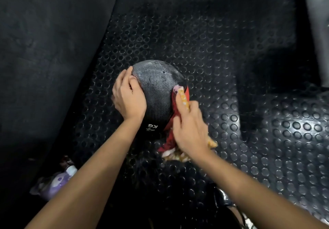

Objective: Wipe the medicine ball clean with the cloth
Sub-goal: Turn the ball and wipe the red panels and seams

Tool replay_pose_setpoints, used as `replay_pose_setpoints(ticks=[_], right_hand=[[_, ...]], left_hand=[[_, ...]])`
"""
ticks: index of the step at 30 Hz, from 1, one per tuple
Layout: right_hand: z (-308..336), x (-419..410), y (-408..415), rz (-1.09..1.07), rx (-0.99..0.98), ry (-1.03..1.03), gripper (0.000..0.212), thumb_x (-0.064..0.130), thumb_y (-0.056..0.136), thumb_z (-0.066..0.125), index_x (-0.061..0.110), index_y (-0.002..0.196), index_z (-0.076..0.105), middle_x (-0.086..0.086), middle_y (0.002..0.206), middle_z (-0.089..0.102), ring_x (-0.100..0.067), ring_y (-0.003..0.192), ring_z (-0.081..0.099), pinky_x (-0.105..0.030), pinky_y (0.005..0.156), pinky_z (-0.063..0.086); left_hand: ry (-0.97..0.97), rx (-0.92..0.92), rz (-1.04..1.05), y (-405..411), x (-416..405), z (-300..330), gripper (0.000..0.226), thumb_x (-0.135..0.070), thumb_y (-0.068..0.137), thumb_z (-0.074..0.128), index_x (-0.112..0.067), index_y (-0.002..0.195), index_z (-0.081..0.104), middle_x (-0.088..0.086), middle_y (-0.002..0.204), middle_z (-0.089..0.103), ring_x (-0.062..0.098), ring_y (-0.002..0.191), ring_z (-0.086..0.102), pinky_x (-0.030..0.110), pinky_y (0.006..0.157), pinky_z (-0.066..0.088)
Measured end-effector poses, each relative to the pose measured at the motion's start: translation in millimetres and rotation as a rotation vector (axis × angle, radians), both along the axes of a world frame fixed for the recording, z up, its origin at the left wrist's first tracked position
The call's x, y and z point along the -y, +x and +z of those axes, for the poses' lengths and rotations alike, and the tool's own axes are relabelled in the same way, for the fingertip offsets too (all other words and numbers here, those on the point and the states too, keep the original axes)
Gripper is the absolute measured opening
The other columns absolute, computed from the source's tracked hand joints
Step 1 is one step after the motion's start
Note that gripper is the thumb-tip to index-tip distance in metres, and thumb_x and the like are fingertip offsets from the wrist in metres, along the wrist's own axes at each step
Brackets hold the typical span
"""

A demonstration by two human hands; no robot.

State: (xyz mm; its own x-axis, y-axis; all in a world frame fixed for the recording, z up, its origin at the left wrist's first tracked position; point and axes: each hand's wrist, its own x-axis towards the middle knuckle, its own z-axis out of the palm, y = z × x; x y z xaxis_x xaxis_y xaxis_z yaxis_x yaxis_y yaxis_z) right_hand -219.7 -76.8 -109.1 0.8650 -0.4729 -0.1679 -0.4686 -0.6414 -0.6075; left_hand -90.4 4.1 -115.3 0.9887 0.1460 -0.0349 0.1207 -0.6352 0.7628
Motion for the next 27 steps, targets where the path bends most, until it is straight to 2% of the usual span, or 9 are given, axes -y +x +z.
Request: replay_pose_setpoints(ticks=[3, 5, 7, 10, 15, 19, 21, 24, 27], right_hand=[[-9.9, 26.7, 25.7, -0.107, -0.018, -0.011, 0.055, 0.022, 0.095, 0.037, 0.032, 0.147, 0.025, -0.004, 0.112, 0.036, -0.021, 0.103, 0.044, -0.031, 0.072, 0.040], [-5.8, 23.0, 26.7, -0.135, -0.028, 0.013, 0.056, 0.021, 0.094, 0.038, 0.034, 0.147, 0.022, -0.004, 0.113, 0.037, -0.021, 0.103, 0.043, -0.030, 0.071, 0.036], [0.5, 2.6, 11.6, -0.045, -0.023, -0.024, 0.060, 0.023, 0.093, 0.038, 0.033, 0.148, 0.017, -0.003, 0.111, 0.035, -0.018, 0.097, 0.040, -0.031, 0.067, 0.039], [0.4, -3.3, -2.9, 0.068, 0.025, -0.116, 0.058, 0.026, 0.089, 0.033, 0.030, 0.146, 0.024, -0.004, 0.109, 0.036, -0.019, 0.095, 0.041, -0.036, 0.062, 0.048], [1.3, 29.7, 33.1, -0.083, -0.027, -0.072, 0.055, 0.018, 0.092, 0.039, 0.035, 0.144, 0.030, -0.002, 0.111, 0.035, -0.018, 0.101, 0.039, -0.032, 0.068, 0.040], [7.0, -7.1, 0.3, 0.119, -0.001, -0.150, 0.057, 0.021, 0.090, 0.039, 0.031, 0.144, 0.028, -0.005, 0.110, 0.036, -0.020, 0.097, 0.041, -0.033, 0.063, 0.046], [2.0, 8.2, 8.6, 0.085, 0.035, -0.193, 0.055, 0.023, 0.090, 0.034, 0.032, 0.144, 0.030, -0.006, 0.110, 0.037, -0.021, 0.097, 0.041, -0.034, 0.062, 0.047], [-0.8, 34.6, 32.2, -0.055, -0.033, -0.116, 0.054, 0.021, 0.093, 0.037, 0.035, 0.145, 0.029, -0.003, 0.111, 0.035, -0.020, 0.102, 0.040, -0.032, 0.066, 0.040], [6.9, 19.5, 16.7, 0.034, -0.017, -0.145, 0.056, 0.024, 0.093, 0.039, 0.034, 0.146, 0.025, 0.001, 0.105, 0.030, -0.016, 0.098, 0.040, -0.031, 0.065, 0.043]], left_hand=[[0.008, 0.032, 0.002, -5.1, -2.3, -2.4, 0.044, -0.033, 0.094, 0.031, -0.033, 0.131, 0.056, -0.016, 0.140, 0.047, 0.011, 0.131, 0.039, 0.043, 0.110, 0.028], [0.022, 0.024, 0.009, -5.3, -1.1, -1.8, 0.044, -0.033, 0.095, 0.030, -0.034, 0.131, 0.055, -0.016, 0.141, 0.046, 0.011, 0.131, 0.038, 0.045, 0.110, 0.028], [0.021, 0.010, 0.006, -2.1, 0.9, -0.6, 0.041, -0.029, 0.098, 0.033, -0.034, 0.132, 0.055, -0.015, 0.141, 0.046, 0.012, 0.131, 0.038, 0.045, 0.111, 0.027], [0.016, 0.026, -0.022, -2.2, -2.4, -1.5, 0.040, -0.029, 0.098, 0.034, -0.033, 0.132, 0.054, -0.015, 0.141, 0.046, 0.012, 0.131, 0.038, 0.043, 0.111, 0.027], [0.025, 0.064, -0.023, -9.2, -3.5, -4.8, 0.049, -0.036, 0.091, 0.028, -0.033, 0.131, 0.055, -0.017, 0.138, 0.048, 0.011, 0.129, 0.039, 0.043, 0.110, 0.030], [0.015, 0.033, -0.029, -2.9, -3.0, -1.5, 0.049, -0.036, 0.092, 0.028, -0.033, 0.132, 0.055, -0.017, 0.140, 0.046, 0.010, 0.130, 0.037, 0.042, 0.111, 0.028], [0.019, 0.036, -0.043, -5.4, -2.2, -0.1, 0.047, -0.035, 0.093, 0.029, -0.033, 0.133, 0.054, -0.016, 0.141, 0.046, 0.010, 0.130, 0.037, 0.043, 0.111, 0.028], [0.041, 0.067, -0.052, -10.6, -1.2, -0.2, 0.049, -0.035, 0.092, 0.028, -0.031, 0.133, 0.055, -0.014, 0.141, 0.046, 0.013, 0.130, 0.038, 0.043, 0.110, 0.029], [0.043, 0.061, -0.073, -8.3, -3.5, -0.8, 0.045, -0.033, 0.094, 0.031, -0.032, 0.132, 0.055, -0.015, 0.141, 0.047, 0.013, 0.131, 0.038, 0.043, 0.110, 0.029]])
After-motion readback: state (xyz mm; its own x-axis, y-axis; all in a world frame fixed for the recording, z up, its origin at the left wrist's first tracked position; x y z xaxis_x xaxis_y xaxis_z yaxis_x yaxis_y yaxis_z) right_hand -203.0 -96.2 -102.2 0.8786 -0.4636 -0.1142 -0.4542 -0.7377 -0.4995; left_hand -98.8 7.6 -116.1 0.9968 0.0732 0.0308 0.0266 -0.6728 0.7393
